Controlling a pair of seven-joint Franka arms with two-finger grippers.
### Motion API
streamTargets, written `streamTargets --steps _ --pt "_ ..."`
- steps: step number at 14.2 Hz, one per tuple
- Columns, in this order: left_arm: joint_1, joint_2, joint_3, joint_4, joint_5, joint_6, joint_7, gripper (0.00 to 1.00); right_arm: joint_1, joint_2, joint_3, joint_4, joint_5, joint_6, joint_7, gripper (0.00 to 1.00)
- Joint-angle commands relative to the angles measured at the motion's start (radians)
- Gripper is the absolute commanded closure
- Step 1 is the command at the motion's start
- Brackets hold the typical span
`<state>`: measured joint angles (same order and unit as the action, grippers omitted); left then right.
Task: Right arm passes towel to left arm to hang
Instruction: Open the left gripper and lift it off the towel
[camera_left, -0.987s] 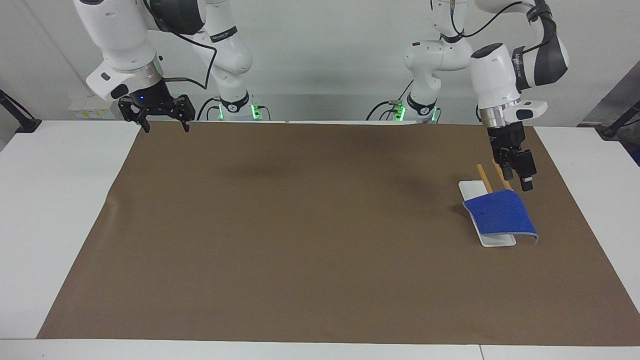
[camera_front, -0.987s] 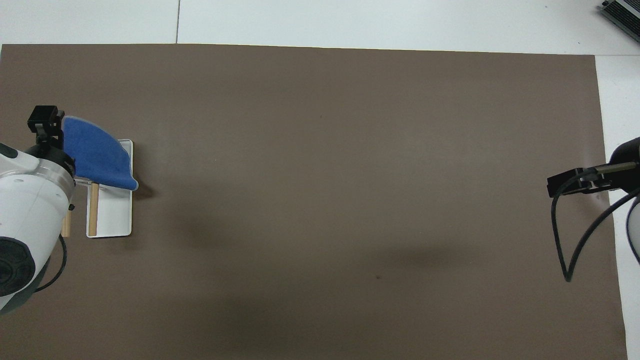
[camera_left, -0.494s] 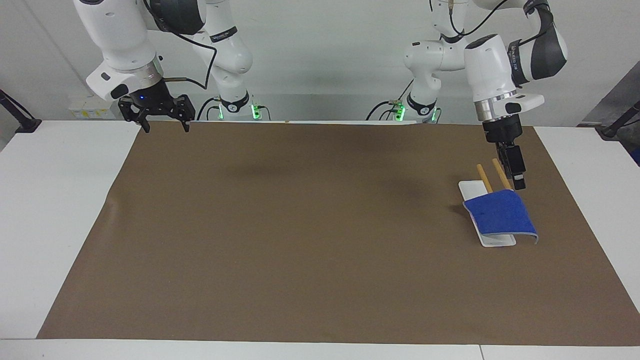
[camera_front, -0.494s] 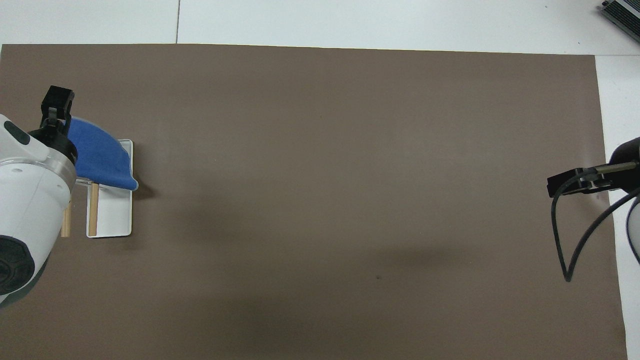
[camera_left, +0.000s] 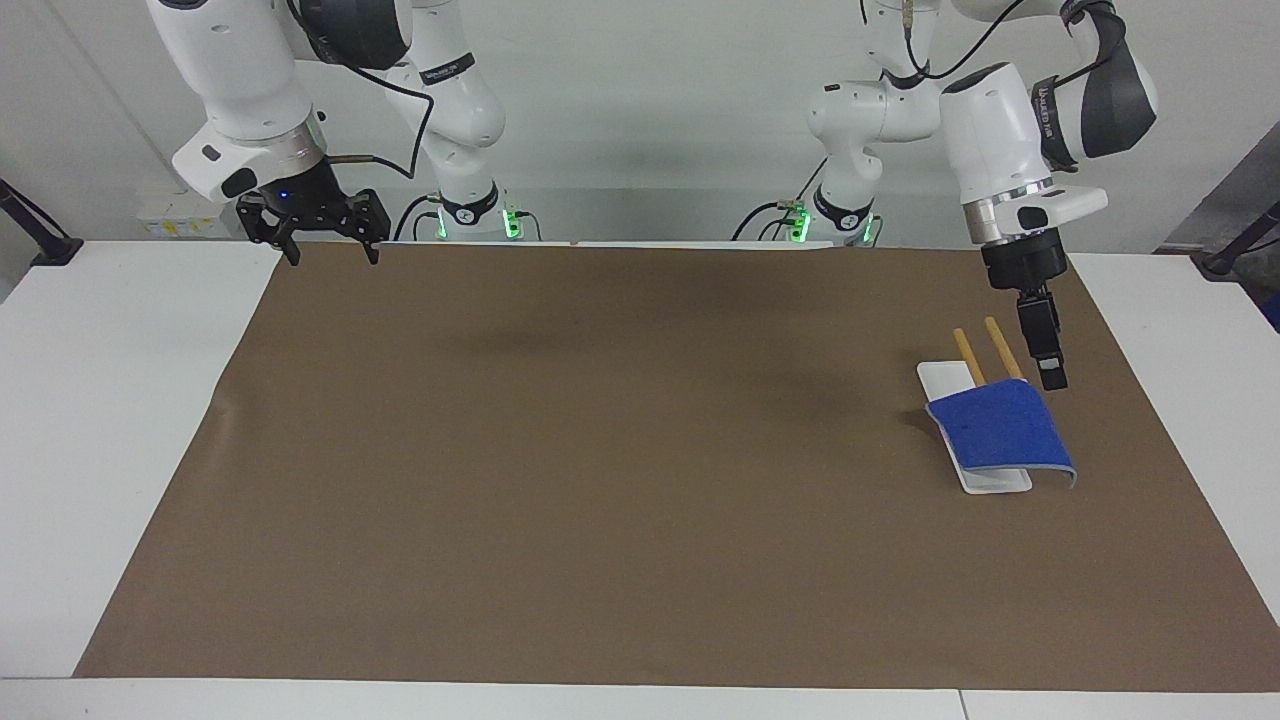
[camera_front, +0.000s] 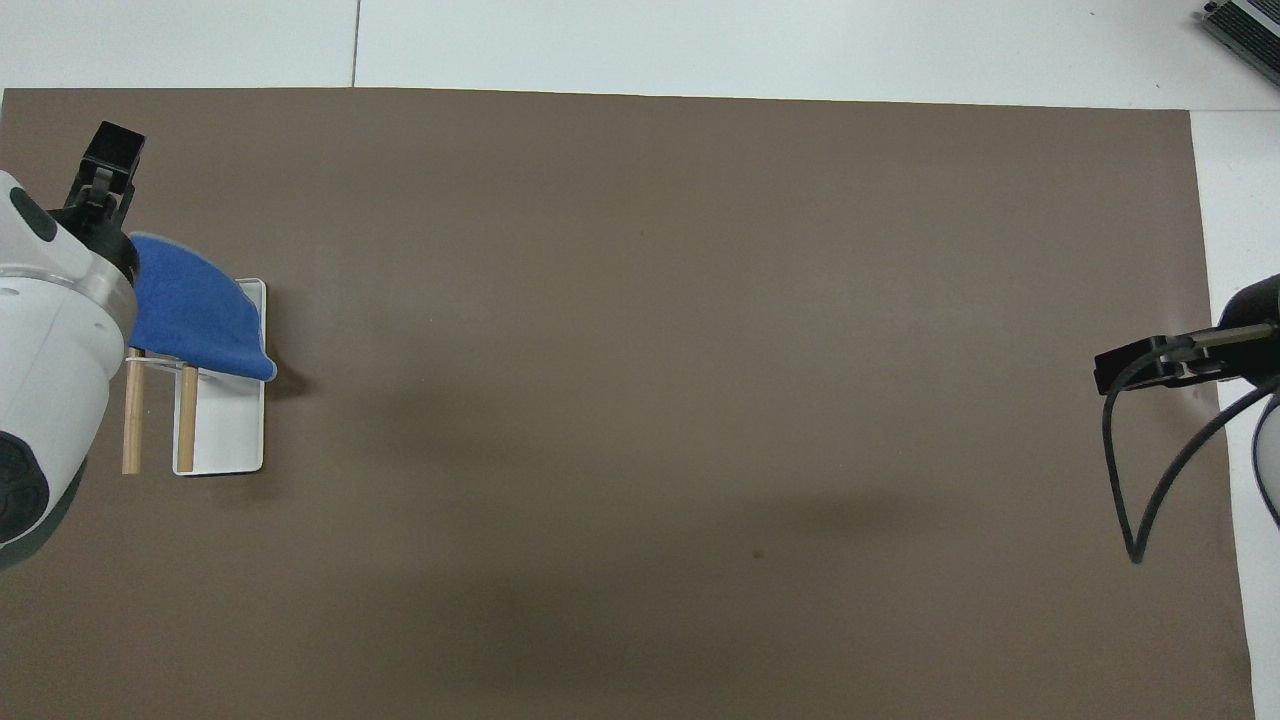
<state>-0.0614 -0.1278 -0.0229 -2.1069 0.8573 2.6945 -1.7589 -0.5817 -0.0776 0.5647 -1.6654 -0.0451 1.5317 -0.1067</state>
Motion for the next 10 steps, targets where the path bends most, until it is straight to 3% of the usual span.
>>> streamTargets --steps 1,6,10 --pt "-0.011 0.028 0.008 0.054 -0.059 -0.010 0.158 0.00 -0.003 -0.022 -0.006 -0.020 0.024 0.013 -0.002 0.00" --pt "-0.011 0.036 0.006 0.068 -0.199 -0.061 0.442 0.00 -0.003 -0.022 -0.005 -0.020 0.022 0.013 -0.002 0.00" --pt "-0.012 0.034 0.002 0.065 -0.231 -0.104 0.564 0.00 -0.003 -0.022 -0.005 -0.020 0.024 0.013 -0.002 0.00"
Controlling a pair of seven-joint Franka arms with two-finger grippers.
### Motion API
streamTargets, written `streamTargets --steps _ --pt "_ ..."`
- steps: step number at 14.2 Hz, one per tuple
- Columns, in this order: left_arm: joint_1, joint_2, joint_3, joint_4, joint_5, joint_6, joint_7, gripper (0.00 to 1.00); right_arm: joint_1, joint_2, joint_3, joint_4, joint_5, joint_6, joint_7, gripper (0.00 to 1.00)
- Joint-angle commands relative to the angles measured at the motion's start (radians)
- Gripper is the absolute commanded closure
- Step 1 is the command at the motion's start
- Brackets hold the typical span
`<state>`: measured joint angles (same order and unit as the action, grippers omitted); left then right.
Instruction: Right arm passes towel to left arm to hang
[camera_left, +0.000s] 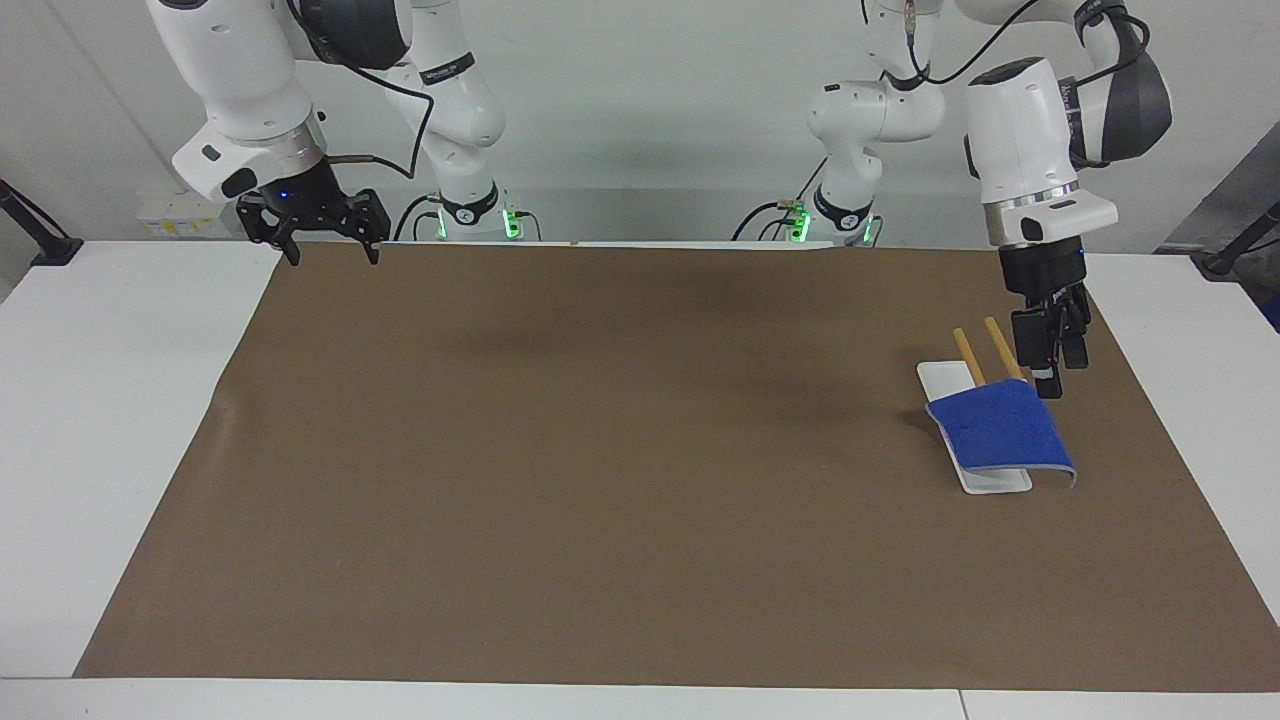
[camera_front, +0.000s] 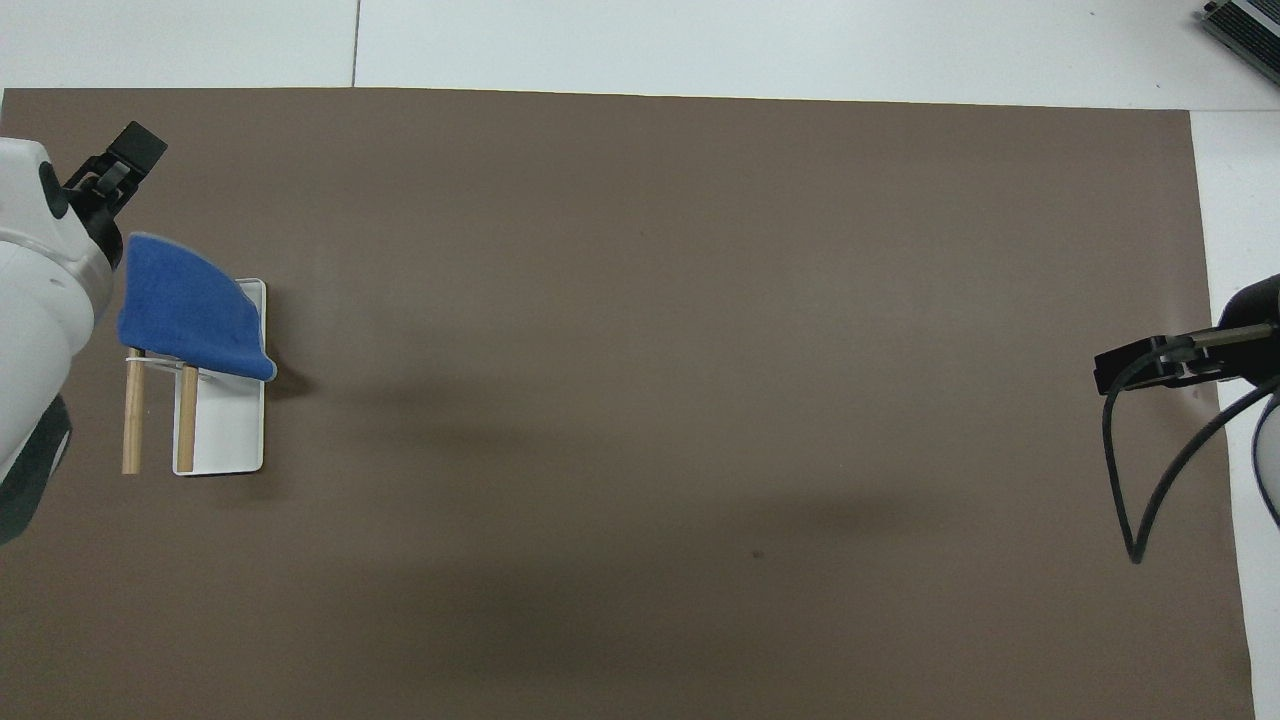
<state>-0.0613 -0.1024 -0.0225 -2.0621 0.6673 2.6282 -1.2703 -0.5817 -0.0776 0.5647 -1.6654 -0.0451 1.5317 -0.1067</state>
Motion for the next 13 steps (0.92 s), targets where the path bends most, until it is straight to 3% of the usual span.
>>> streamTargets --steps 1,3,7,13 --pt "-0.015 0.009 0.001 0.022 -0.063 -0.059 0.125 0.00 -0.003 -0.022 -0.005 -0.020 0.022 0.013 -0.002 0.00" --pt "-0.020 0.009 -0.007 0.036 -0.171 -0.134 0.320 0.00 -0.003 -0.022 -0.005 -0.020 0.024 0.013 -0.002 0.00" --pt "-0.018 0.015 -0.002 0.190 -0.466 -0.405 0.792 0.00 -0.003 -0.022 -0.006 -0.020 0.024 0.013 -0.002 0.00" --pt "-0.018 0.107 -0.014 0.442 -0.592 -0.818 1.141 0.00 -0.003 -0.022 -0.005 -0.019 0.024 0.013 -0.002 0.00"
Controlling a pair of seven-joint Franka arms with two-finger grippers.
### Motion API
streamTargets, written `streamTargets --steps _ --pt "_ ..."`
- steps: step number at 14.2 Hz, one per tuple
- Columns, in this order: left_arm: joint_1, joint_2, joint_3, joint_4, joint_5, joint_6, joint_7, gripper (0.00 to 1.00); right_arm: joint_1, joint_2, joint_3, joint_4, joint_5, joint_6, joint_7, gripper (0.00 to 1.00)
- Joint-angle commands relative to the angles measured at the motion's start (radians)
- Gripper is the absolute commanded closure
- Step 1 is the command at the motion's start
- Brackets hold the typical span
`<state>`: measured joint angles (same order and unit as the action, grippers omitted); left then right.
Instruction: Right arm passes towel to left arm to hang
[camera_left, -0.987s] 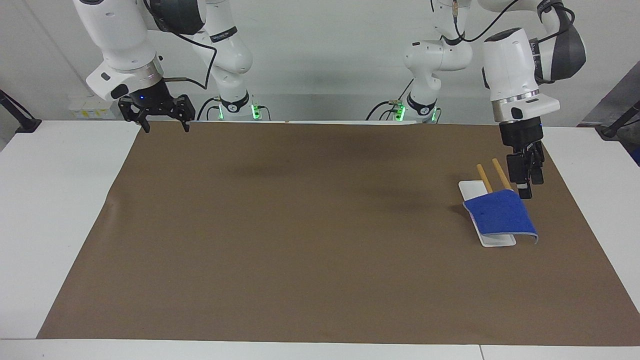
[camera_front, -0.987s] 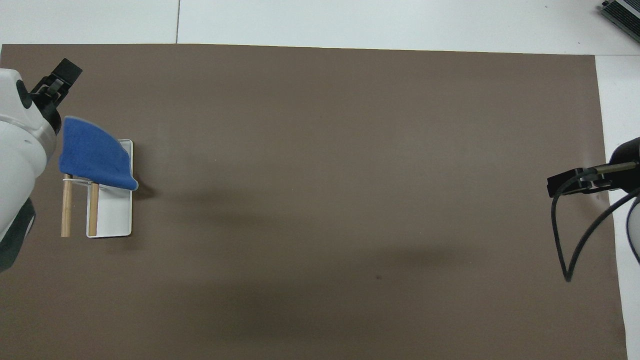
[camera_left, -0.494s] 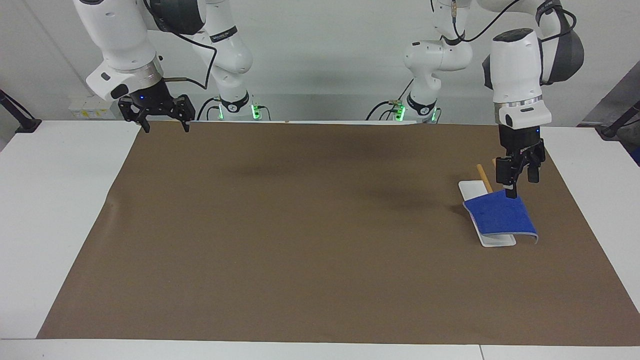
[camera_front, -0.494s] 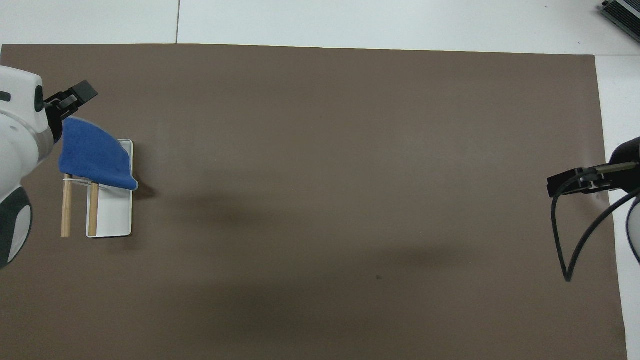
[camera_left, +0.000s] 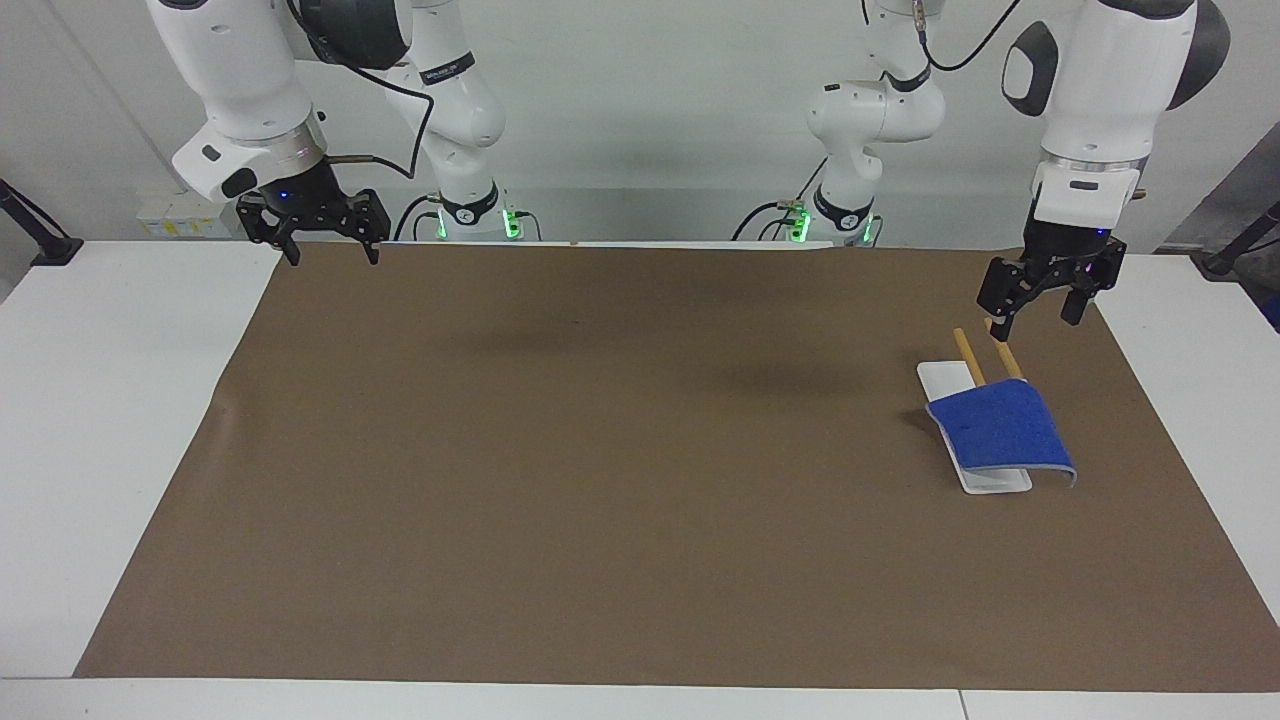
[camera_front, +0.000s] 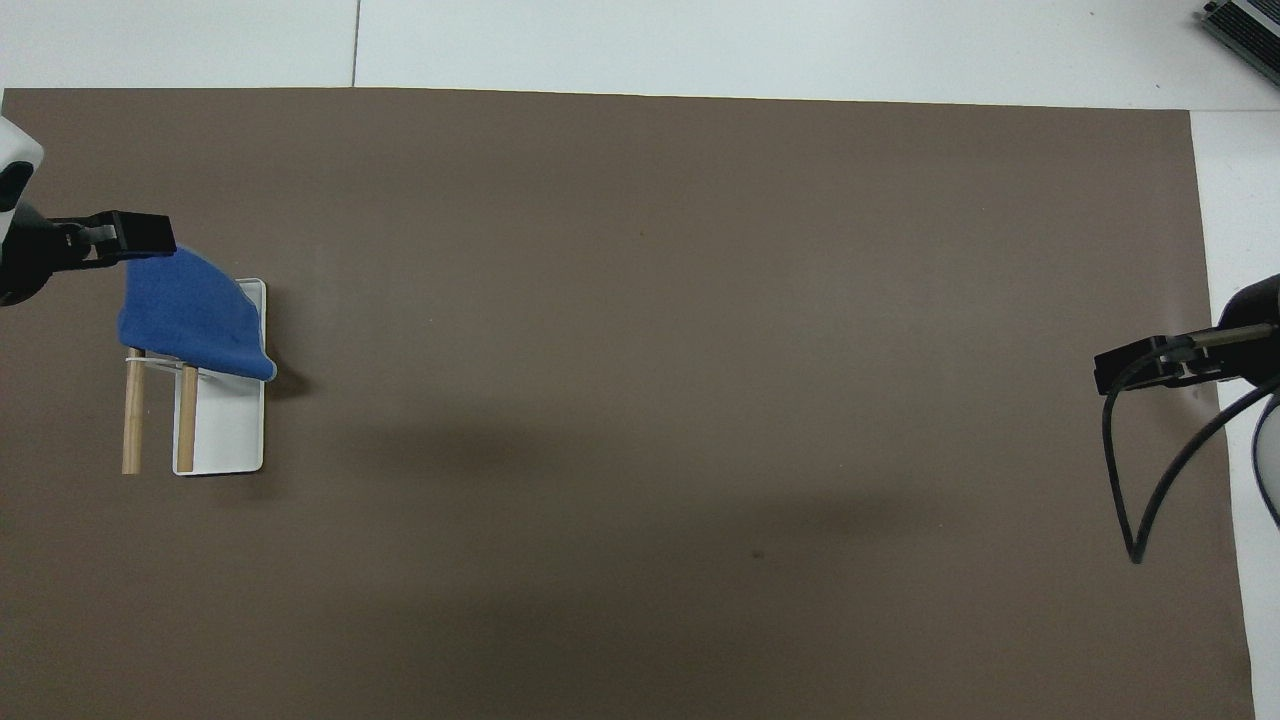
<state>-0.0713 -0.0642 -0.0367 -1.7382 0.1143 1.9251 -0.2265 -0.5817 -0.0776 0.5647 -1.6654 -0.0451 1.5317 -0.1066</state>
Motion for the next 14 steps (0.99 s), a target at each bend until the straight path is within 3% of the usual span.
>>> streamTargets --steps 1,5,14 --pt "-0.008 0.079 0.001 0.147 -0.054 -0.159 0.145 0.00 -0.003 -0.022 -0.005 -0.020 0.024 0.013 -0.002 0.00" --pt "-0.008 0.115 0.001 0.235 -0.074 -0.288 0.274 0.00 -0.003 -0.022 -0.006 -0.020 0.024 0.013 -0.002 0.00" --pt "-0.073 0.037 0.060 0.175 -0.105 -0.390 0.335 0.00 -0.003 -0.022 -0.005 -0.020 0.022 0.013 -0.002 0.00"
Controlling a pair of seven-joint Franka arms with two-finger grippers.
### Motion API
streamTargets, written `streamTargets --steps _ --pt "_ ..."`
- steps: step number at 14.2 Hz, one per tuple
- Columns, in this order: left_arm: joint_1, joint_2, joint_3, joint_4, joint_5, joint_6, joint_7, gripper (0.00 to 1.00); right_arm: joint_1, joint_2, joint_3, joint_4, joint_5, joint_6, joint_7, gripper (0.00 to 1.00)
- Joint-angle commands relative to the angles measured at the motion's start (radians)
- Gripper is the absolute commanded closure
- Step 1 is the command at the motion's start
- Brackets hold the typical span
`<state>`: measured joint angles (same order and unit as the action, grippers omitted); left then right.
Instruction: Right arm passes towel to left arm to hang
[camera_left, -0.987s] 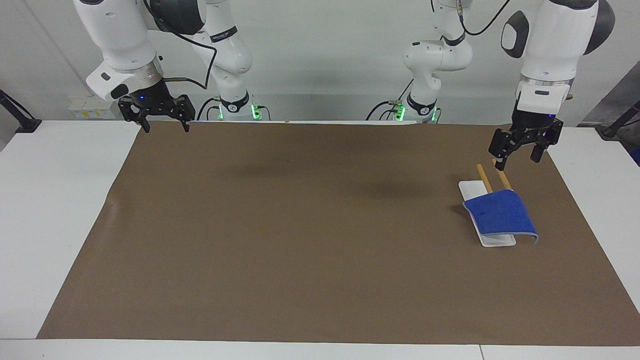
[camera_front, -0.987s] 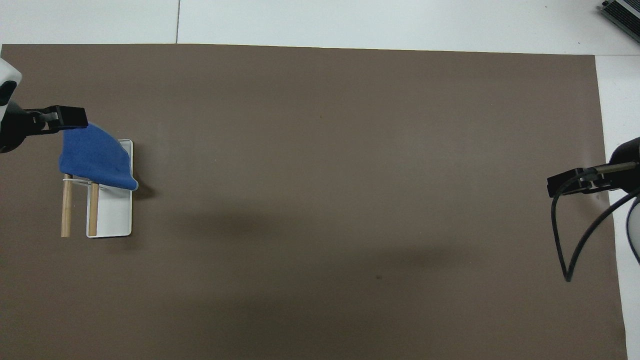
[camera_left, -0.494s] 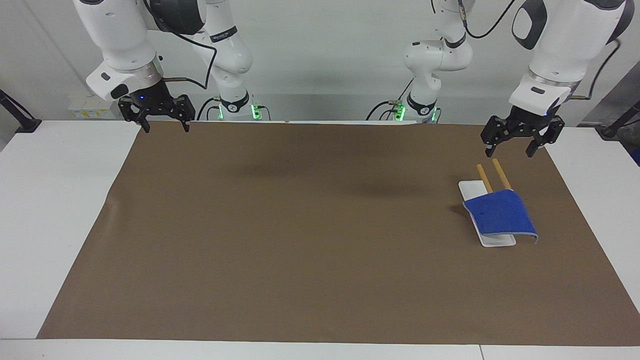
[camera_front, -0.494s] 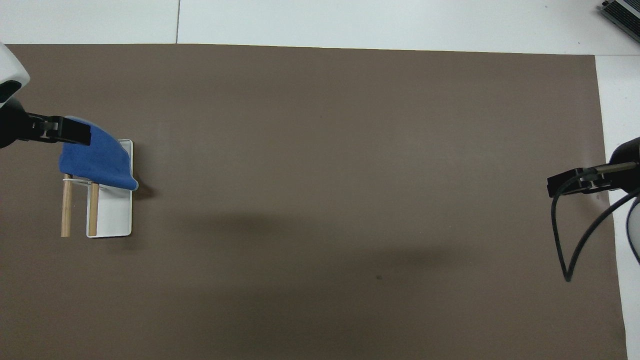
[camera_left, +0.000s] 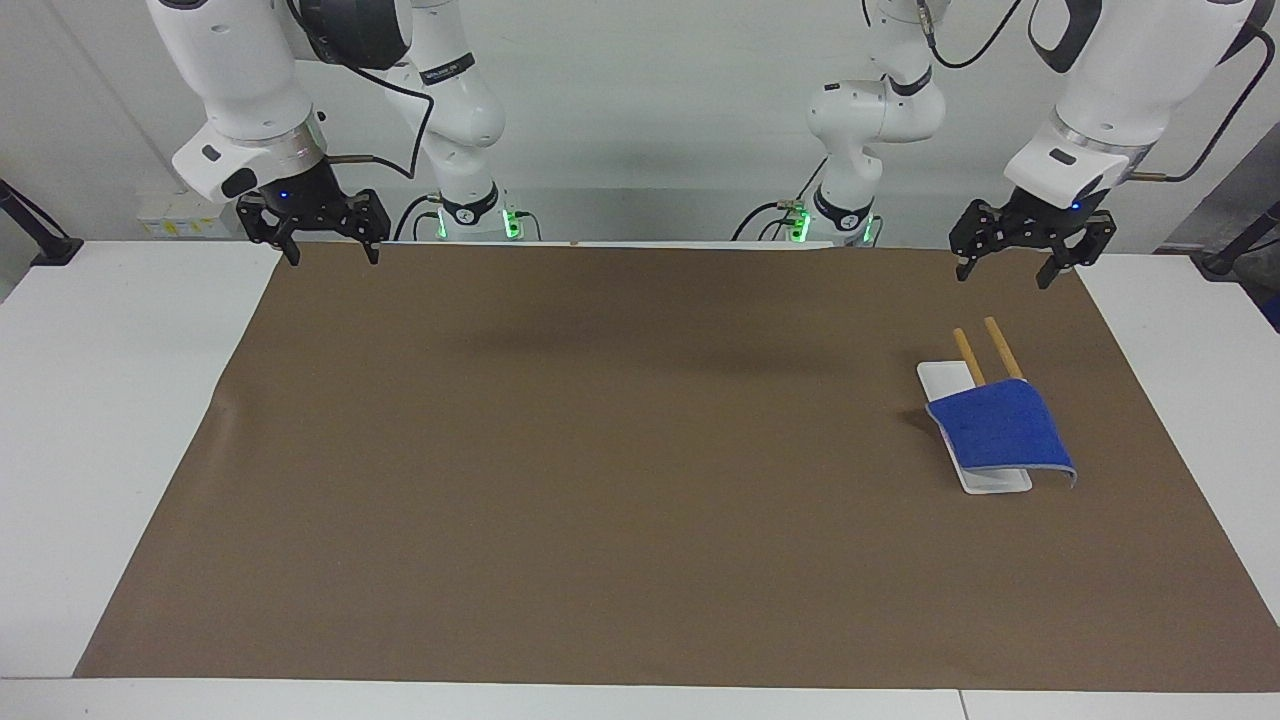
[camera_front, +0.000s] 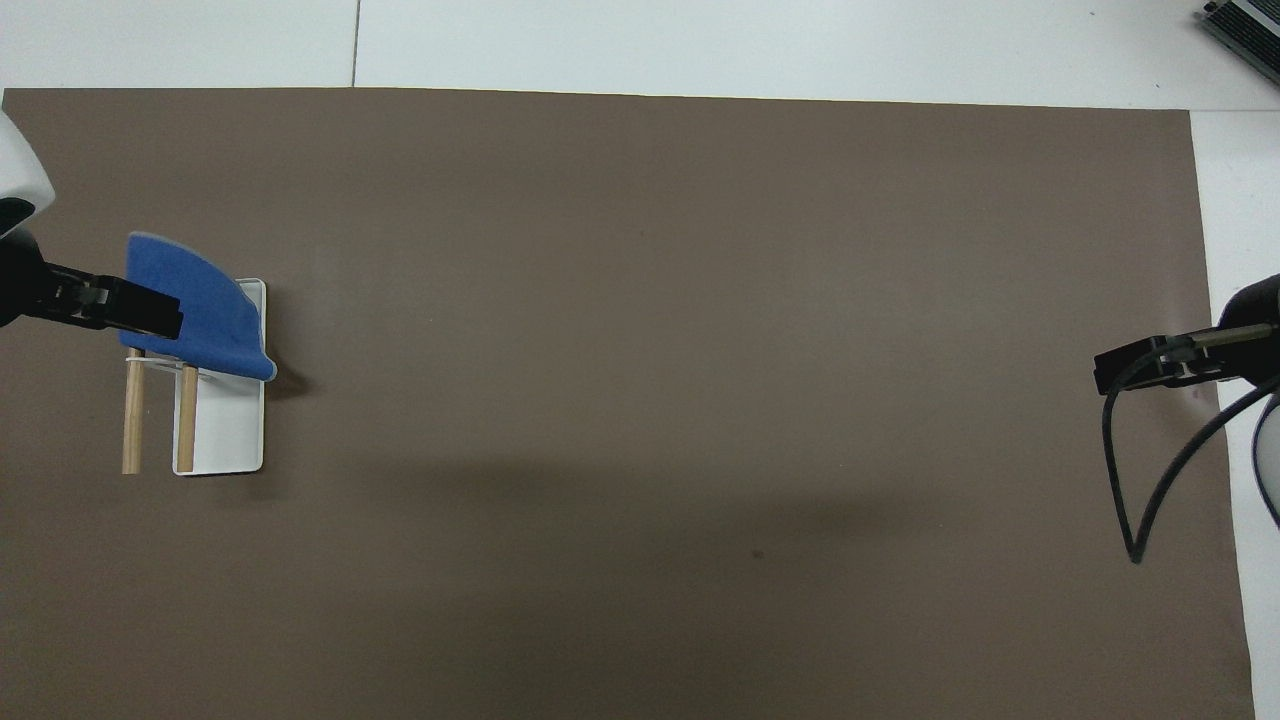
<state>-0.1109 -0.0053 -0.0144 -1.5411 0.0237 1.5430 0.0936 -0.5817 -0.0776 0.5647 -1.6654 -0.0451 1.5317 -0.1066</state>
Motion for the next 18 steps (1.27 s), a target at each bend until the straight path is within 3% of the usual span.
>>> streamTargets --steps 1,10,18 --pt "-0.035 -0.022 0.039 -0.022 -0.014 -0.006 0.014 0.00 -0.003 -0.022 -0.006 -0.020 0.024 0.013 -0.002 0.00" --pt "-0.015 -0.068 0.040 -0.059 -0.042 -0.072 0.008 0.00 -0.003 -0.022 -0.006 -0.020 0.024 0.013 -0.002 0.00" --pt "-0.007 -0.062 0.034 -0.011 -0.048 -0.107 0.020 0.00 -0.003 -0.022 -0.005 -0.020 0.022 0.013 -0.002 0.00"
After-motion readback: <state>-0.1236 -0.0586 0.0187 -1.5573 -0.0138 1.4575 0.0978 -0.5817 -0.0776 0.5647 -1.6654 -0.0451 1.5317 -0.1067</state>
